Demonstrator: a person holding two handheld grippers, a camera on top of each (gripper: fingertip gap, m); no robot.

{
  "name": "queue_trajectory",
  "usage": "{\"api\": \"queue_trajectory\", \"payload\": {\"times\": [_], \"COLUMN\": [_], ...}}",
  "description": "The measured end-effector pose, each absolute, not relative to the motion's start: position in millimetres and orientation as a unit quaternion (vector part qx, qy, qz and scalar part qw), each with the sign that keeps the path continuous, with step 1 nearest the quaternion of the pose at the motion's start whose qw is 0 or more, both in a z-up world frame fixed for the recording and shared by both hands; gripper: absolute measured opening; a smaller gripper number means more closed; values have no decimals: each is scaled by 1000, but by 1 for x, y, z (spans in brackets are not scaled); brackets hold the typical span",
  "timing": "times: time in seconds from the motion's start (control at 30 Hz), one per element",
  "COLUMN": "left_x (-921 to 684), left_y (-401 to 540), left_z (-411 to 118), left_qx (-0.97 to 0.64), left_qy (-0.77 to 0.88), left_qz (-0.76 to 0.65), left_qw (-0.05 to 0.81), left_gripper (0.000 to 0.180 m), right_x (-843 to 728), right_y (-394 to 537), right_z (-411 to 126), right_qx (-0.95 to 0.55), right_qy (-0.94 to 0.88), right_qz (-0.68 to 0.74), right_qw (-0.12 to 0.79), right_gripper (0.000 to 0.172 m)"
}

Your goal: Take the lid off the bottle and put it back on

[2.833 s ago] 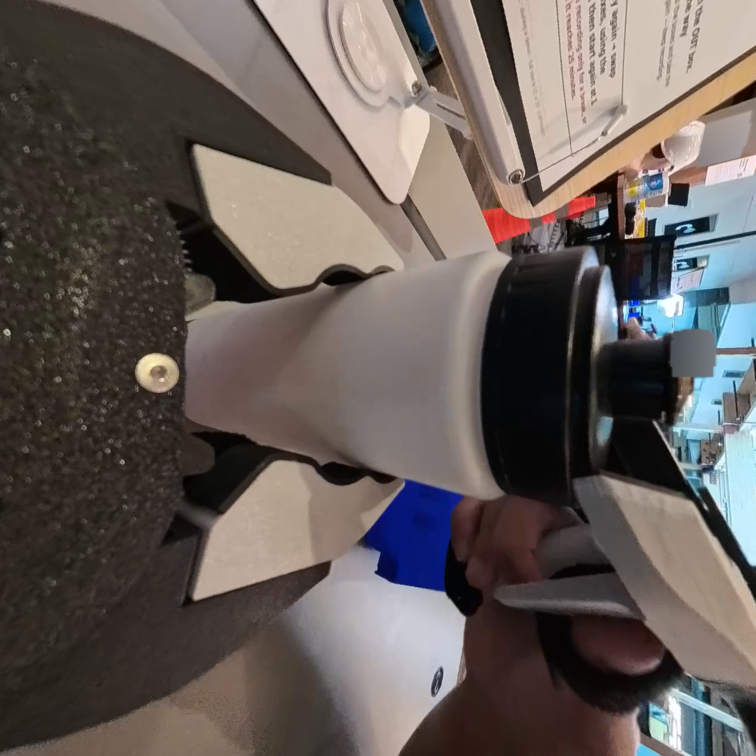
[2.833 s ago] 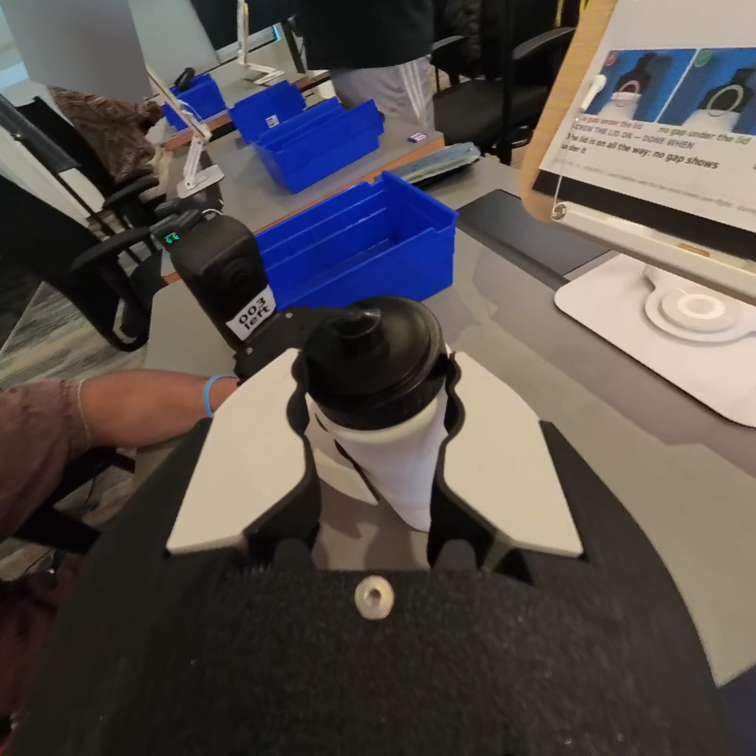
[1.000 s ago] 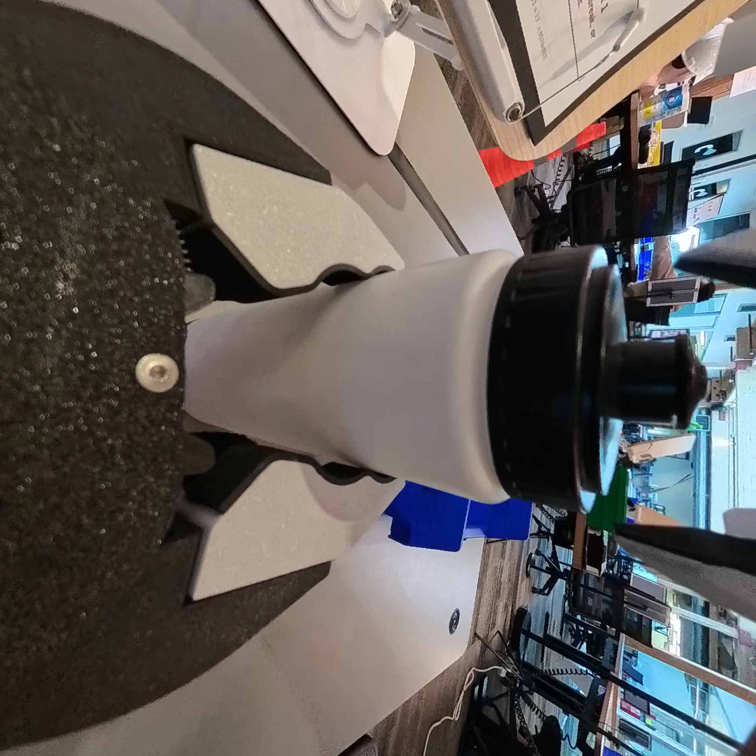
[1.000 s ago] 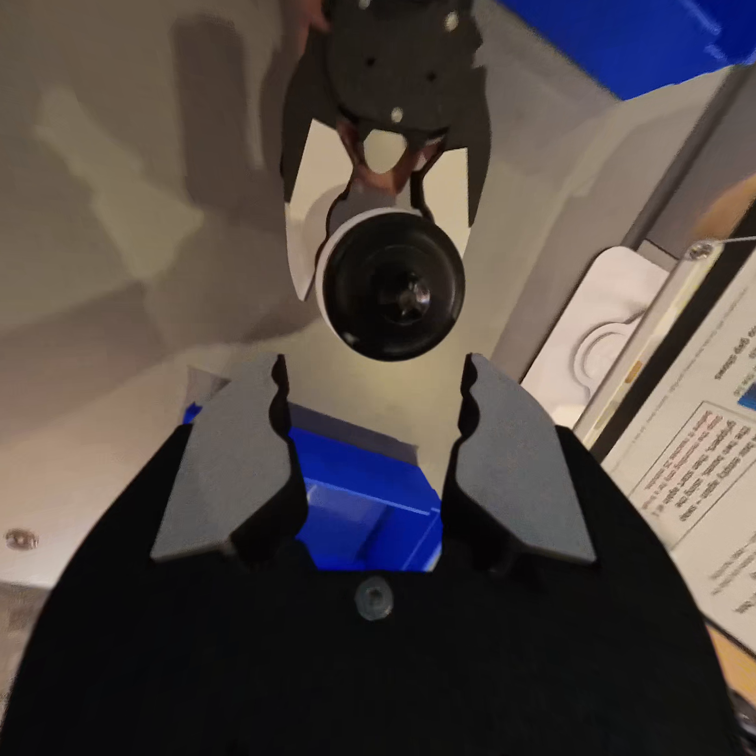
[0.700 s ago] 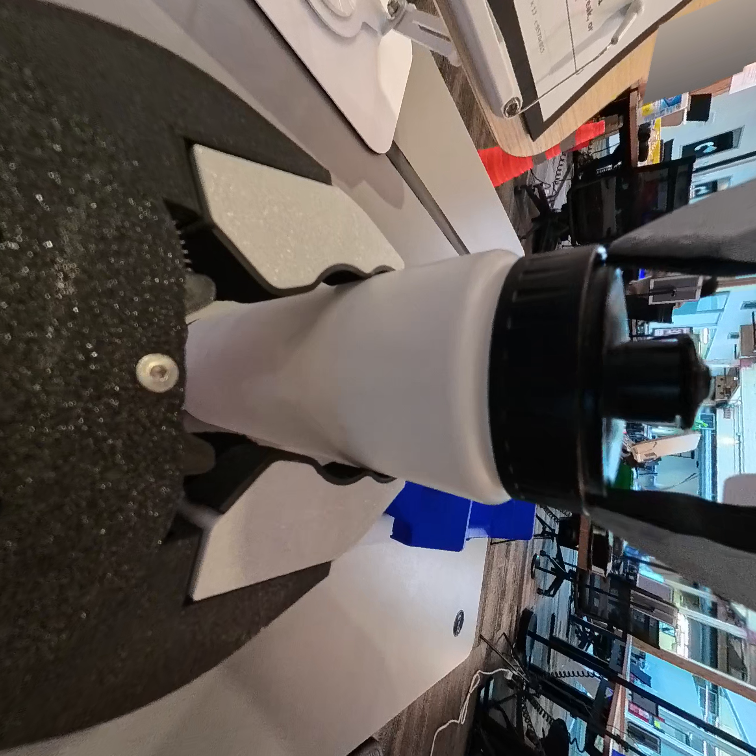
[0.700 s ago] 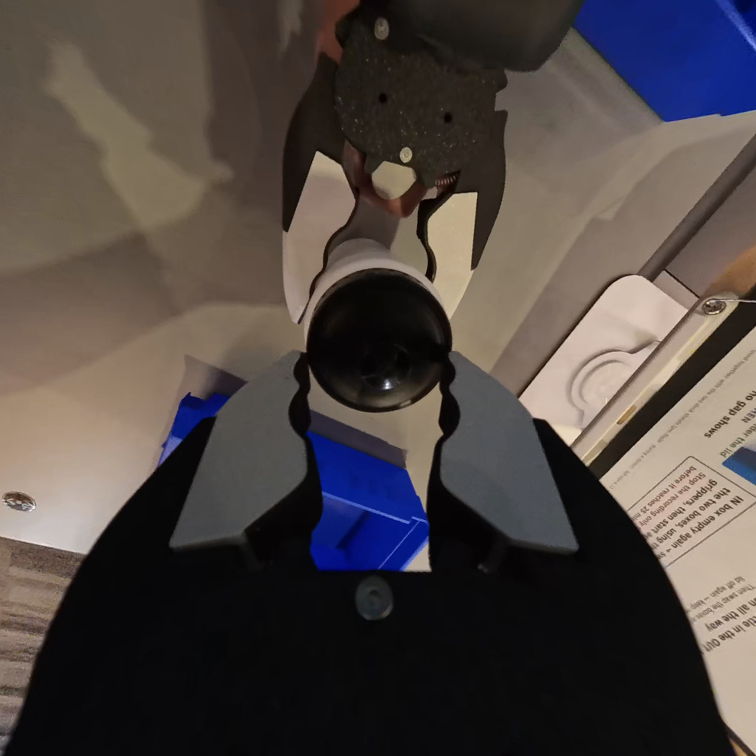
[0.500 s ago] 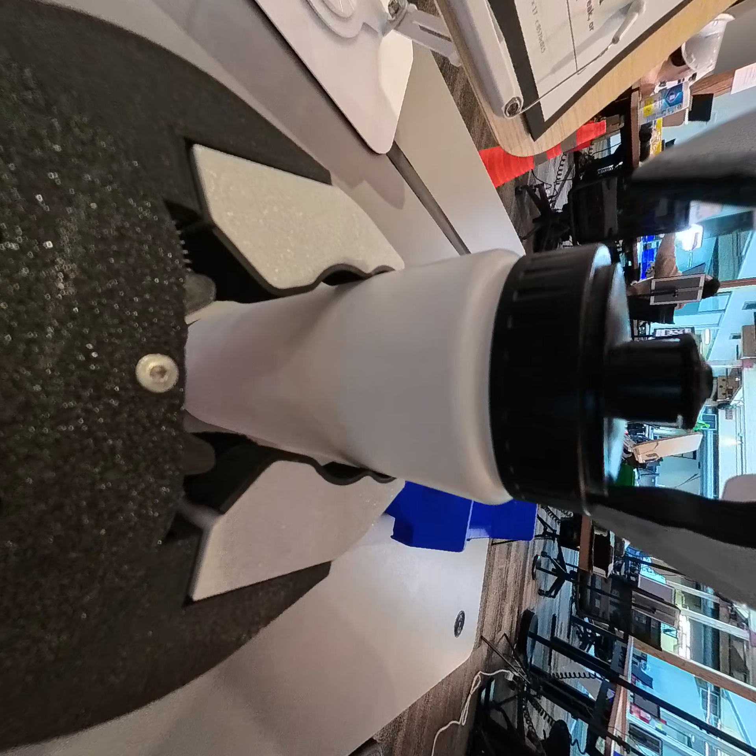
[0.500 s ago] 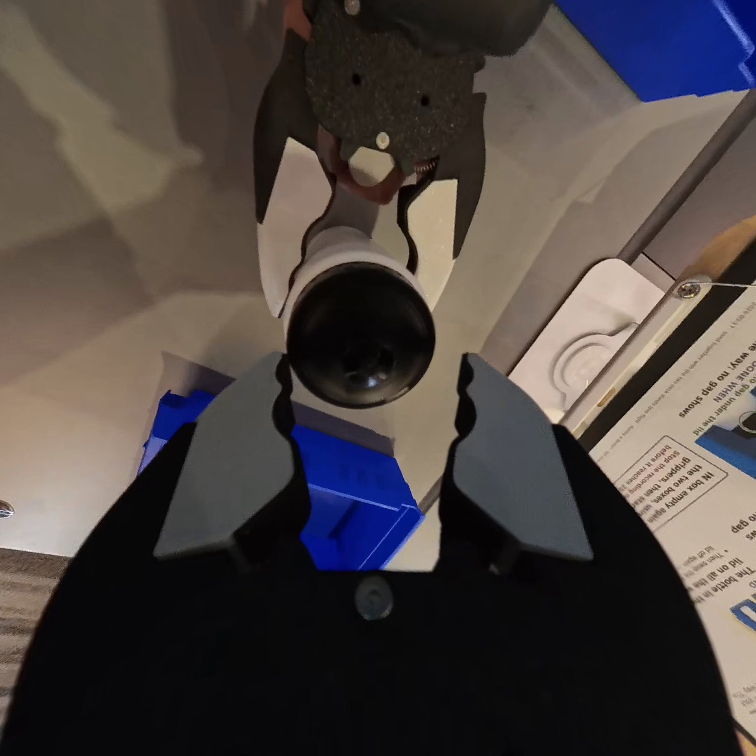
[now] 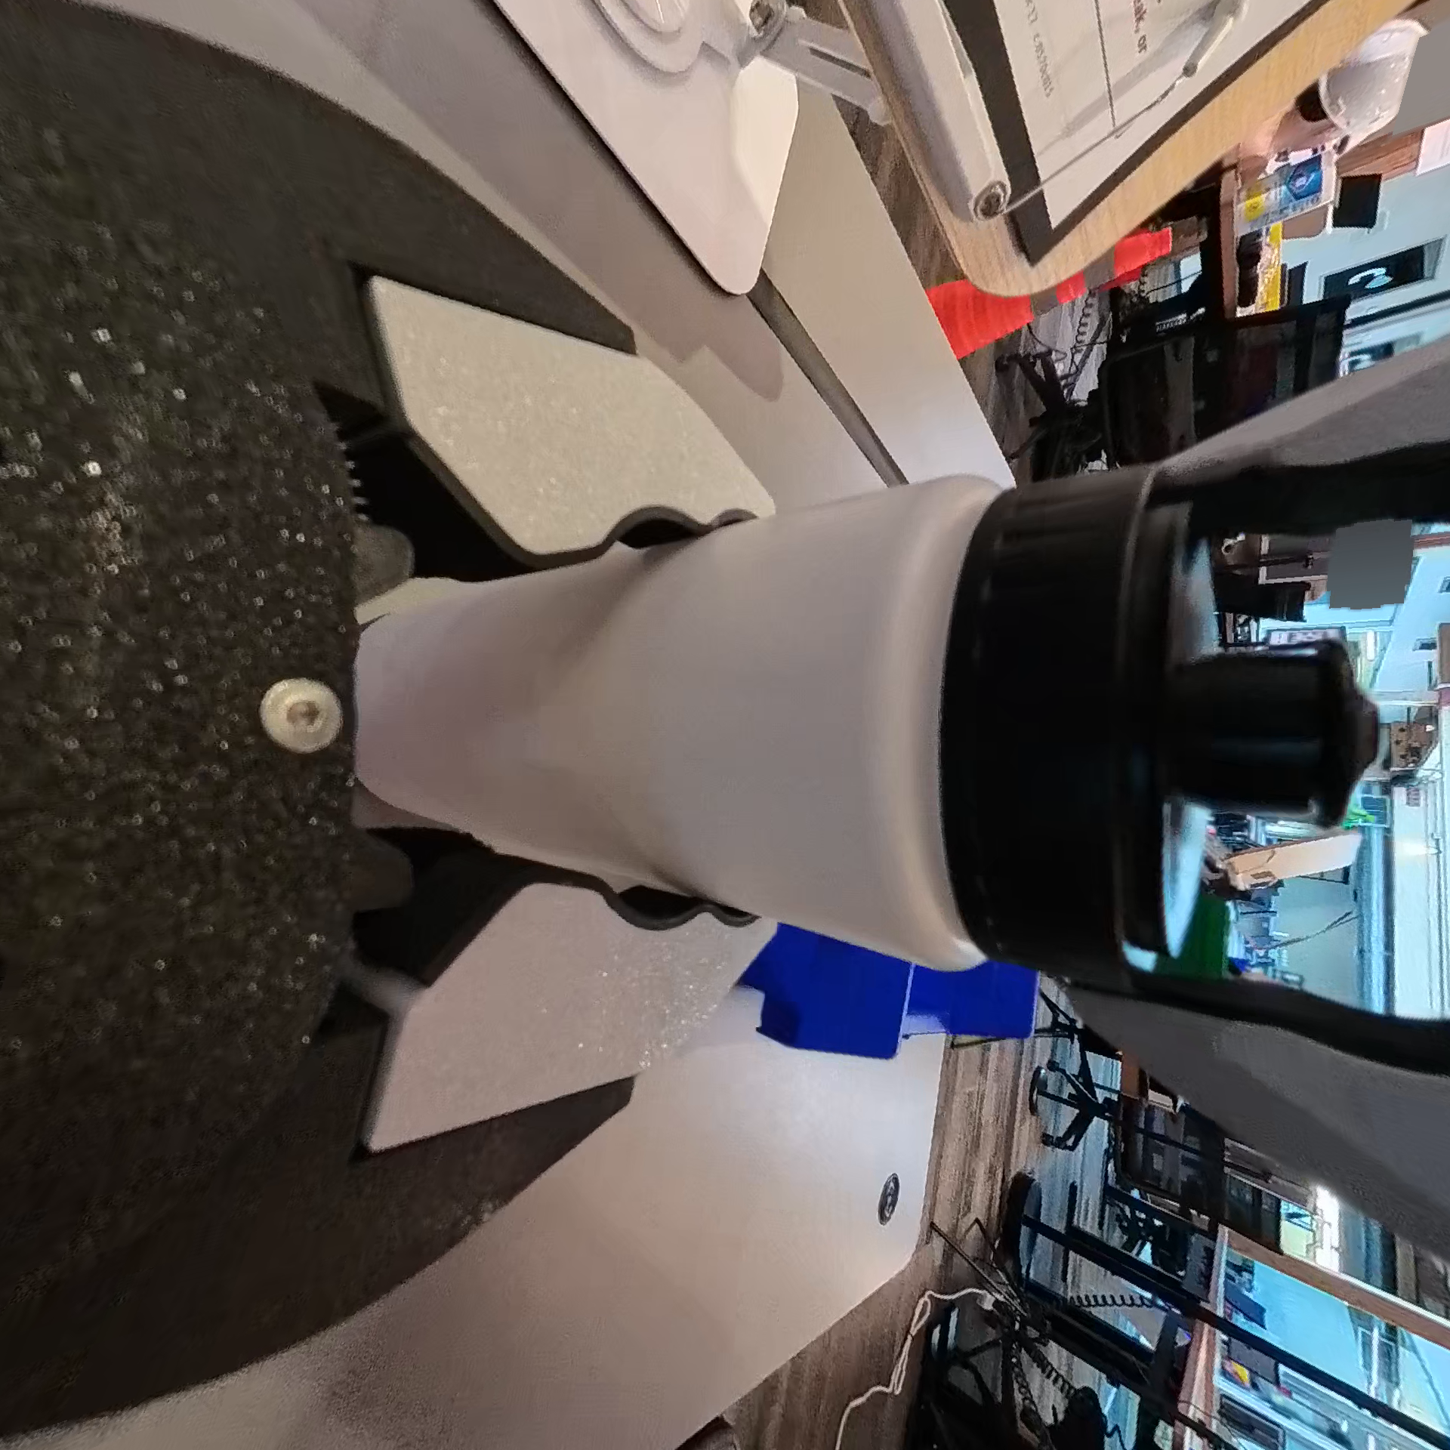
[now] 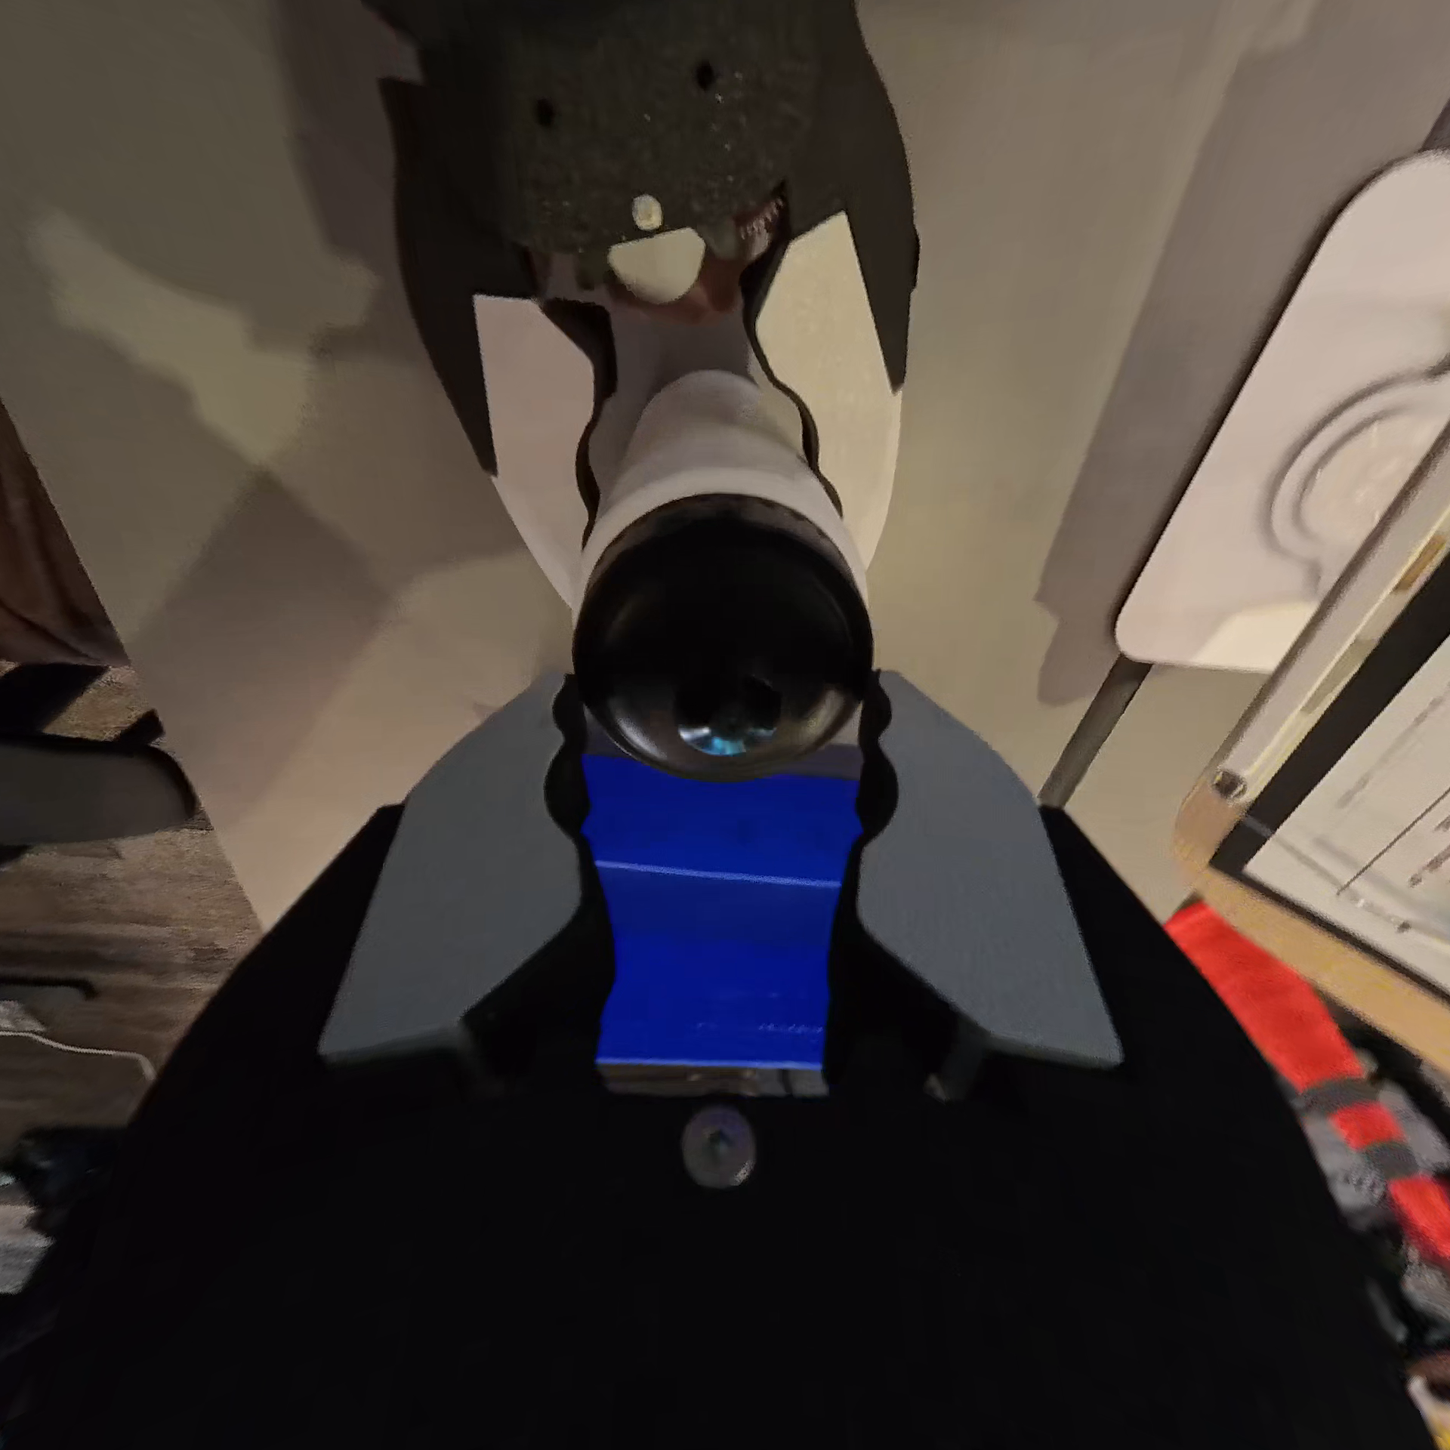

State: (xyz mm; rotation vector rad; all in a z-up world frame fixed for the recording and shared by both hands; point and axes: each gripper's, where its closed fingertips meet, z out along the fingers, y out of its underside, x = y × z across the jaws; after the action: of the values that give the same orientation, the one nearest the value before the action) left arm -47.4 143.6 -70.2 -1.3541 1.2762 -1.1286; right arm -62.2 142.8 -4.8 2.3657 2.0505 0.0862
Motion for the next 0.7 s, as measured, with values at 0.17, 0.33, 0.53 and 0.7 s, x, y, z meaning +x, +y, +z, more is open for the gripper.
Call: {"api": "queue_trajectory", "payload": {"times": [0.17, 0.33, 0.53, 0.7], "left_x": [-47, -47, -45, -44], "left_y": [141, 144, 143, 145], "left_z": [-73, -74, -76, -76], "left_qx": [-555, -561, -567, -575], "left_qy": [523, 519, 525, 520], "left_qz": [-458, -458, -440, -434], "left_qw": [456, 453, 458, 458], "left_gripper": [87, 86, 86, 86], "right_x": [-64, -63, -61, -62], "right_y": [137, 141, 137, 139], "right_z": [-4, -5, -5, -6], "right_qx": [822, 857, 875, 891], "right_qy": [568, 515, 484, 453], "right_qz": [31, 8, 24, 27], "right_qw": [11, 0, 1, -1], "right_gripper": [67, 68, 68, 69]}}
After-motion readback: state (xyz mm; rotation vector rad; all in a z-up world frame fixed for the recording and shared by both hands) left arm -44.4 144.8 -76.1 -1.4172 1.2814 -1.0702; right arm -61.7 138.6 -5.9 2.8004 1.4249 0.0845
